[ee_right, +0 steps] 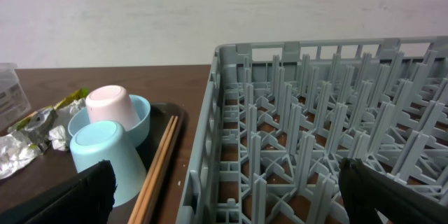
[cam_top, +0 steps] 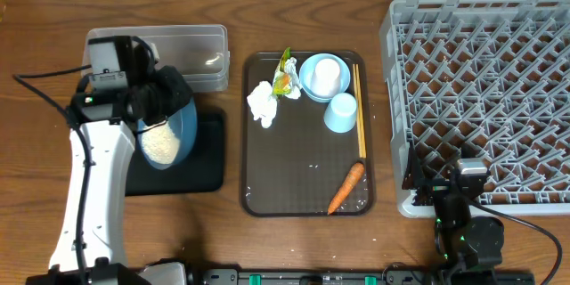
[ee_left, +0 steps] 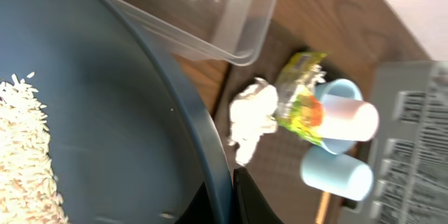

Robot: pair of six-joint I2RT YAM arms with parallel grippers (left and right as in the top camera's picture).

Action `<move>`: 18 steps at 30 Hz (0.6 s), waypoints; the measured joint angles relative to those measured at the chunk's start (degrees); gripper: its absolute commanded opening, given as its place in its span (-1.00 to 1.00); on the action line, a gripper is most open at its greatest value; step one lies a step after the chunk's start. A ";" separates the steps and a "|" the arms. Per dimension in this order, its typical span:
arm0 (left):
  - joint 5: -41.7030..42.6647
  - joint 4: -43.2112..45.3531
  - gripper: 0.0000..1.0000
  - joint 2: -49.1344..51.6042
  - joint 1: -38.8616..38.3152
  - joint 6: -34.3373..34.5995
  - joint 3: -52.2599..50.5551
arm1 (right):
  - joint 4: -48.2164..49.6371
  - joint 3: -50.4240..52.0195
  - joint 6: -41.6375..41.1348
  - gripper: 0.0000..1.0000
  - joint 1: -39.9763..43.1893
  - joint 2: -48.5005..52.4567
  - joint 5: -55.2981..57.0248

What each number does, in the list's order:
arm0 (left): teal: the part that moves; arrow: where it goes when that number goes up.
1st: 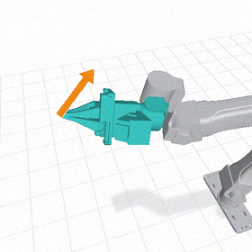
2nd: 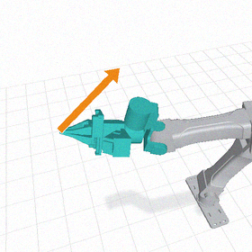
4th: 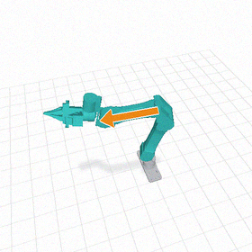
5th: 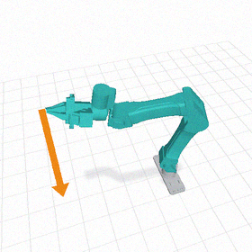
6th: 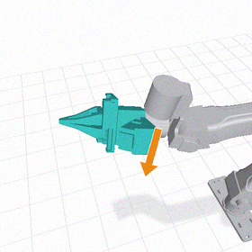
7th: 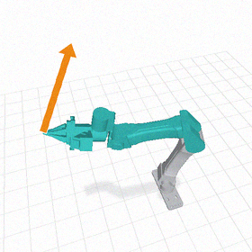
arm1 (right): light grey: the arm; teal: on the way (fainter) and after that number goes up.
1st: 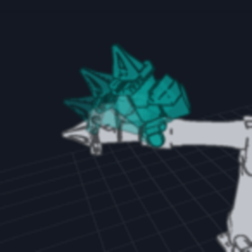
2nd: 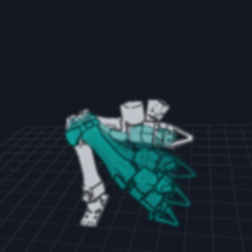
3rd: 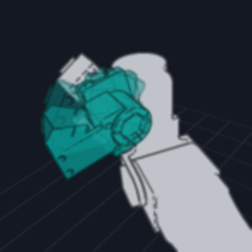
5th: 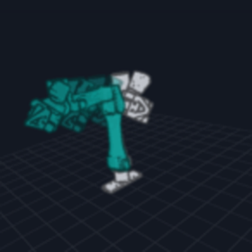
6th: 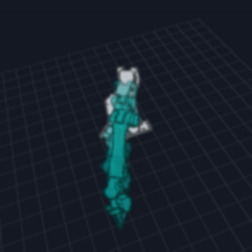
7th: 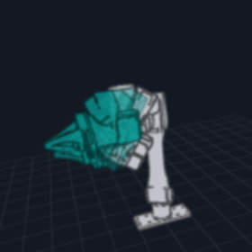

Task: Sort waste into correct bins and load items into the dishwasher rack
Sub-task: 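Tilt the blue bowl over the black tray to pour out the rice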

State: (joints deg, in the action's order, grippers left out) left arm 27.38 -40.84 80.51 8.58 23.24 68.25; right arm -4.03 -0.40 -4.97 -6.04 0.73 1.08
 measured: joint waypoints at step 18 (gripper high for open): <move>16.57 -0.02 -0.88 0.00 9.84 2.69 0.00 | 0.02 0.00 0.02 0.98 0.00 0.00 0.00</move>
State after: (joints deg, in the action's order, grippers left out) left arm 43.94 -40.86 80.51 18.41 25.93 68.25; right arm -4.01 -0.40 -4.95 -6.04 0.73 1.08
